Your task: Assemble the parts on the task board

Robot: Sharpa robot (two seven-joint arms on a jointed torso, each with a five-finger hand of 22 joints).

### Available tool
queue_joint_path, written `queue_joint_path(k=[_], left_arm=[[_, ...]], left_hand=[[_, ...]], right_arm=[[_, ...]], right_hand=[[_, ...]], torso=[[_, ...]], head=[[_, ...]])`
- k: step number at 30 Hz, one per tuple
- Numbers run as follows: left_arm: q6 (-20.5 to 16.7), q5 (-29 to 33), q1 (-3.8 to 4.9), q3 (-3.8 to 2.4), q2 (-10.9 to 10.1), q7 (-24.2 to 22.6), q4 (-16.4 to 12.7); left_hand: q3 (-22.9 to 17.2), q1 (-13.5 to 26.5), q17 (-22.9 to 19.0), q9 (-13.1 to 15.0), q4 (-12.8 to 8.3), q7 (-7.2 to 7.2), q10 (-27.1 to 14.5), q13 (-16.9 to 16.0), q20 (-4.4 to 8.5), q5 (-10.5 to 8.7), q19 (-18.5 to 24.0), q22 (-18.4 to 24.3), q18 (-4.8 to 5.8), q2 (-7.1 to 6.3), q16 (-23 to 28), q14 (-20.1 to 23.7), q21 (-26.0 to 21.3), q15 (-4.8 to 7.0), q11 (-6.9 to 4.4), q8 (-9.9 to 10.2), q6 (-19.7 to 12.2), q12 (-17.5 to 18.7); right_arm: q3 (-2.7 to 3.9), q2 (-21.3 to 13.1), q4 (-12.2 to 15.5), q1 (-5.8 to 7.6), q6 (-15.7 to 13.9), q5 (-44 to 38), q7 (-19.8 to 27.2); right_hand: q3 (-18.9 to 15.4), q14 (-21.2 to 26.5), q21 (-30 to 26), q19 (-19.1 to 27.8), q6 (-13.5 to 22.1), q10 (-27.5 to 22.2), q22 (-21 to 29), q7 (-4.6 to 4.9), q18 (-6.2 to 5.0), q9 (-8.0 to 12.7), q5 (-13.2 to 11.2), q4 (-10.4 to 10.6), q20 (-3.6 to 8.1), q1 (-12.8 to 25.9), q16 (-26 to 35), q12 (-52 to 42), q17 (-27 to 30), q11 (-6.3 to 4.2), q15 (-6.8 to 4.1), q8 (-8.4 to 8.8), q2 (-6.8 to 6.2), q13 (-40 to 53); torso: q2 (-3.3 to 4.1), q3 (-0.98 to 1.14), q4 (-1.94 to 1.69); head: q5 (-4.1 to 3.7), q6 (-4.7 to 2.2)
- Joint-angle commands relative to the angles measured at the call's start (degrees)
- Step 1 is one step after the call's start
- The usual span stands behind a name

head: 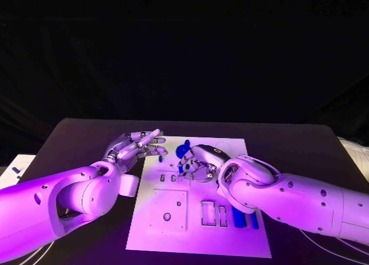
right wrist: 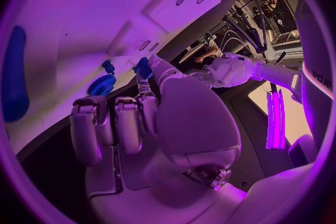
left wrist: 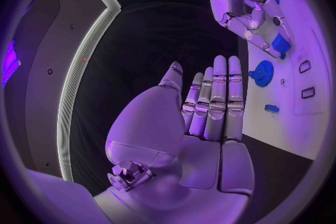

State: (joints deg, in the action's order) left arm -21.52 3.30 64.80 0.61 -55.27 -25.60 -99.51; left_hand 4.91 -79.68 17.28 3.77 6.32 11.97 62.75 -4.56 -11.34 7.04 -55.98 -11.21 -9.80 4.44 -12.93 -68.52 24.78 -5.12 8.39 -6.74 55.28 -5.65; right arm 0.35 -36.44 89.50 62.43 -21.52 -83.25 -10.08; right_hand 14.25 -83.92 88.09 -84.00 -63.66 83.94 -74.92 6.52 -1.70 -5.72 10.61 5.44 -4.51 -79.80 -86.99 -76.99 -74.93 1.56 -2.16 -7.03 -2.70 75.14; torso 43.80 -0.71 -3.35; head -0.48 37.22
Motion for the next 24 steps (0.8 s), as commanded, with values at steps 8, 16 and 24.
queue_joint_path(k=[8,16,24], left_arm=[[1.3,0.2,0.03,-0.03,0.1,-0.4,-0.1],[1.4,0.2,0.03,-0.03,0.1,-0.4,-0.2],[1.4,0.2,0.03,-0.03,0.1,-0.3,-0.2]], left_hand=[[0.0,-0.2,0.1,0.0,-0.3,0.46,0.0,0.1,-0.10,-0.07,0.3,0.1,-0.60,0.21,0.2,0.0,-0.3,-0.14,0.37,0.2,0.1,0.2],[0.0,-0.2,0.1,0.0,-0.3,0.46,0.0,0.1,-0.10,-0.07,0.3,0.1,-0.60,0.21,0.2,0.0,-0.3,-0.14,0.37,0.2,0.1,0.2],[0.0,-0.2,0.1,0.0,-0.3,0.46,0.0,0.1,-0.10,-0.07,0.3,0.1,-0.60,0.21,0.2,0.0,-0.3,-0.14,0.37,0.2,0.1,0.2]], right_arm=[[-0.15,1.8,-0.8,-0.56,3.3,-3.6,-4.3],[-0.21,2.8,-1.8,-0.77,4.4,-4.1,-5.2],[-0.27,3.1,-2.1,-0.87,5.1,-4.5,-5.6]], right_hand=[[0.1,-4.7,-0.2,-2.4,-0.5,0.7,-10.6,-0.55,0.56,-0.5,-0.3,-0.3,0.46,-0.5,0.3,0.3,-8.8,-0.34,-0.36,0.16,1.03,6.6],[0.0,-4.7,-0.3,-2.3,-0.5,0.6,-10.6,-0.51,0.55,-0.5,-0.4,-0.3,0.45,-0.4,0.4,0.3,-8.7,-0.30,-0.33,0.21,0.99,6.6],[0.0,-4.7,-0.3,-2.2,-0.5,0.6,-10.5,-0.50,0.52,-0.5,-0.4,-0.3,0.45,-0.3,0.4,0.3,-8.7,-0.28,-0.32,0.24,0.98,6.6]], torso=[[0.05,0.06,0.08],[0.02,0.05,-0.06],[0.01,0.02,-0.02]], head=[[0.11,0.54],[0.14,0.90],[0.24,1.11]])
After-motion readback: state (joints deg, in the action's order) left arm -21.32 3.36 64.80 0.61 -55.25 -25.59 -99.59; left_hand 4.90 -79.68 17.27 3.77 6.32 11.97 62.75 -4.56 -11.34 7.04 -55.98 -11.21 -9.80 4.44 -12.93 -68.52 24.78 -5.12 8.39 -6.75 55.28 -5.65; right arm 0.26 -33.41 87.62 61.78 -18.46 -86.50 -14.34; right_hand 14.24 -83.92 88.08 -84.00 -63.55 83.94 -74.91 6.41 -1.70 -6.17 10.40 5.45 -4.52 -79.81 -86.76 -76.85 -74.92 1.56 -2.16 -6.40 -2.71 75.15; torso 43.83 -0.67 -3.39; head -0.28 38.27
